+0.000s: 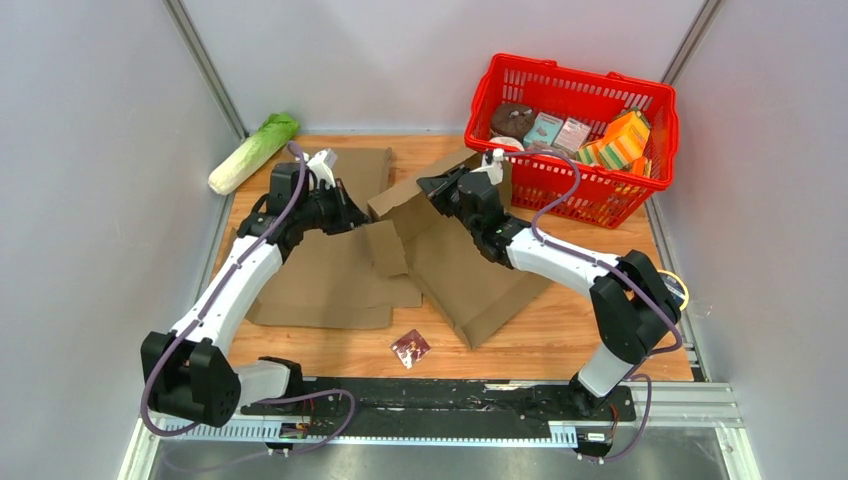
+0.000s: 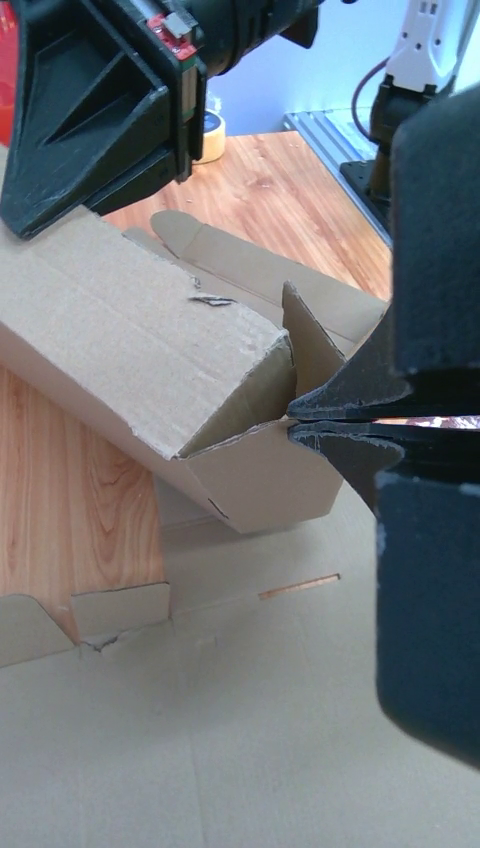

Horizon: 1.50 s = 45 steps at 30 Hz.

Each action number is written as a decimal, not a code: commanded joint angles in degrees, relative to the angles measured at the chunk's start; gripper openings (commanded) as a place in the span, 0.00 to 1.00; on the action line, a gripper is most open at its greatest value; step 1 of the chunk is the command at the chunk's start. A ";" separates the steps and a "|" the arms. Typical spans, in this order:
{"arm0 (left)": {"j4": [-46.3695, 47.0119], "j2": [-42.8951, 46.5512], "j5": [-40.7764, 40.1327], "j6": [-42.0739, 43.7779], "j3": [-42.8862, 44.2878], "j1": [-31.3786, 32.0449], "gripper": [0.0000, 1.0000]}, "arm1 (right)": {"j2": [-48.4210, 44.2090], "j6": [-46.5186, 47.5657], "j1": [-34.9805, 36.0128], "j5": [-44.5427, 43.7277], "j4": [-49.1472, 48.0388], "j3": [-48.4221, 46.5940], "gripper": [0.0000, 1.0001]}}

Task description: Fold the paper box

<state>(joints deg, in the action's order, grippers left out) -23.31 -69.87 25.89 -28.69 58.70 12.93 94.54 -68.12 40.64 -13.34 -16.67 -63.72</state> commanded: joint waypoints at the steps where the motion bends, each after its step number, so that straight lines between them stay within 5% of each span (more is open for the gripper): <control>1: 8.73 0.17 2.78 -4.54 6.33 1.13 0.00 | 0.12 2.64 2.16 -1.84 -1.98 -2.46 0.00; 13: 18.82 0.96 -9.63 -1.11 0.72 1.66 0.00 | 0.47 -8.43 2.16 -1.77 9.45 -6.84 0.01; 17: 23.04 0.61 -12.26 -1.11 0.63 2.28 0.00 | 1.52 -11.41 3.30 -4.40 21.73 -11.95 0.02; 32: 33.16 -3.17 -14.29 -1.19 -0.95 4.30 0.00 | -0.41 -17.66 3.57 -8.01 25.80 -12.04 0.03; 42: 27.45 2.89 -12.35 3.54 -6.31 3.60 0.39 | -3.31 -18.98 1.72 -11.62 26.16 -8.88 0.01; 45: 26.39 5.70 -11.92 5.13 -8.59 3.33 0.43 | -3.66 -19.77 1.37 -11.53 26.07 -8.52 0.01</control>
<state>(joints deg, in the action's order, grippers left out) 1.52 -68.93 12.25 -26.61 52.14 16.43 93.76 -87.05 42.26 -23.70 9.15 -72.55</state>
